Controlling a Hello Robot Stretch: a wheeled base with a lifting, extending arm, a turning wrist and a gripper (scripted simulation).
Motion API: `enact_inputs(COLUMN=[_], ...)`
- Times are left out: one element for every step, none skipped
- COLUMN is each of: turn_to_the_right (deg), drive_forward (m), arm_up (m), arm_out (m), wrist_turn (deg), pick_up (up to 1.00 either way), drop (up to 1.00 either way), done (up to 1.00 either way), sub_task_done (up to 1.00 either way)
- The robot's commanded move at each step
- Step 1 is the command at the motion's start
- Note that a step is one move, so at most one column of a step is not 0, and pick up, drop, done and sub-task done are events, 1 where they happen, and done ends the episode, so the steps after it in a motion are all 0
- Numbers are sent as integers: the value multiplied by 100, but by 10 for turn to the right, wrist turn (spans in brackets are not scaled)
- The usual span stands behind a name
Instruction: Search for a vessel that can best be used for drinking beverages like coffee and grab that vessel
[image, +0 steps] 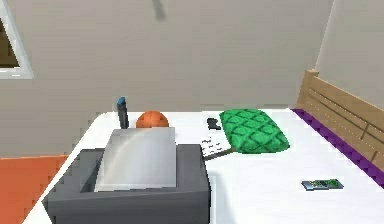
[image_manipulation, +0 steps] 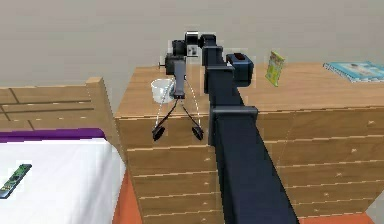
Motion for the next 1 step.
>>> enact_inputs(turn_to_the_right=[0], drive_forward=[0], arm_up=[0], arm_out=[0], wrist_turn=[450], pick_up=[0], drop=[0], done=[0], sub_task_done=[0])
